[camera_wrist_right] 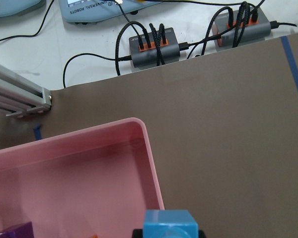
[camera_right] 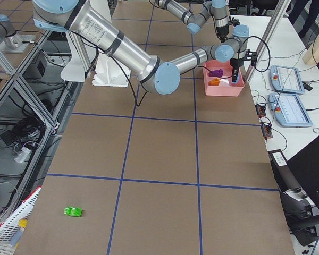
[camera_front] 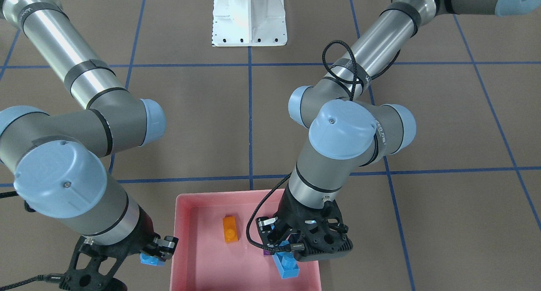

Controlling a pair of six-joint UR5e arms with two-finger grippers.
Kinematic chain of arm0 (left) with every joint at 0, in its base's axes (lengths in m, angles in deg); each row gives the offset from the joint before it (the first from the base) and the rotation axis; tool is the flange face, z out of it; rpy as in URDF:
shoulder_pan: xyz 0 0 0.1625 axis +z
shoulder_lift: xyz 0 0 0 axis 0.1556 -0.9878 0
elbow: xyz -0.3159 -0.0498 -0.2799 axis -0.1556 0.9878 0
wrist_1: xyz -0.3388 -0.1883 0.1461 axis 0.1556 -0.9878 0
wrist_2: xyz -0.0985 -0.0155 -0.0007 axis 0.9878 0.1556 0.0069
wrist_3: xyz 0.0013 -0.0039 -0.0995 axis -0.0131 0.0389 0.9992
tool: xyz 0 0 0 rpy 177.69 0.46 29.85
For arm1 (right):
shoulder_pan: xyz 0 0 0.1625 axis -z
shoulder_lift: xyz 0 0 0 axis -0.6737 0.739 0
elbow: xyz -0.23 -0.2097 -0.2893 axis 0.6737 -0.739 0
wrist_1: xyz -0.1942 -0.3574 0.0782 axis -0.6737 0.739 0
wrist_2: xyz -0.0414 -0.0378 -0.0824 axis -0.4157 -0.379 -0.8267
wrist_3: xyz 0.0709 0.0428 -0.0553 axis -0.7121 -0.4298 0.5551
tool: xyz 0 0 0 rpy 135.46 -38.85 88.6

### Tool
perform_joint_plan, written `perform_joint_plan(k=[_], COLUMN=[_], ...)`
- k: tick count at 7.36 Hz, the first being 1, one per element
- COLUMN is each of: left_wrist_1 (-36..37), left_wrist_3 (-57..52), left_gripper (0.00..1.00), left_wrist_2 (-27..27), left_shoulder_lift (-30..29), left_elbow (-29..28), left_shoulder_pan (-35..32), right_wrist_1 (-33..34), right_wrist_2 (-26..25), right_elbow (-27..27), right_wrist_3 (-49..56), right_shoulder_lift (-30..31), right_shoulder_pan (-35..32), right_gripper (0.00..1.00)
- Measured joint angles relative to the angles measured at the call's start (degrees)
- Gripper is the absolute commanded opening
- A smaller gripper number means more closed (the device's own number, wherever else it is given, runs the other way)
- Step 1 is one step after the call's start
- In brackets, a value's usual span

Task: Put all blocks into box

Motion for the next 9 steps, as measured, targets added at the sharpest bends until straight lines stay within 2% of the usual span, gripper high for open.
perform_joint_plan(k=[2,3,4,5,7,8,9], left_wrist_1=[-1.4,-1.2,-0.4,1.3,3.6,3.9,4.0], left_wrist_3=[0.1,-0.1,-0.2,-0.3,-0.3,-0.4,-0.4], left_gripper=[1.0,1.0,1.0,1.0,1.0,1.0,1.0], left_wrist_2=[-0.1,2.7,7.1,11.6,17.8,19.0,19.8], left_shoulder_lift=[-0.2,0.0,0.7,2.7,8.2,10.2,12.3], left_elbow=[-0.9,0.0,1.9,5.2,12.4,14.3,16.3], left_shoulder_pan=[-1.2,-3.0,-5.4,-7.8,-10.9,-11.3,-11.5], right_wrist_1=[-0.2,-1.1,-3.5,-6.6,-9.8,-9.5,-6.4], right_wrist_2=[-0.1,-0.2,-0.4,-0.8,-1.3,0.0,2.7], right_elbow=[-0.1,-0.3,-0.9,-2.0,-2.9,-0.7,5.8], right_wrist_3=[-1.9,-3.1,-5.0,-7.2,-9.4,-9.8,-9.8], right_shoulder_lift=[-0.8,-0.9,-1.0,-1.0,-1.0,-0.2,2.9], right_shoulder_pan=[1.4,2.1,3.0,3.8,4.5,4.2,3.0], right_gripper=[0.0,0.0,0.35,0.99,1.0,1.0,1.0])
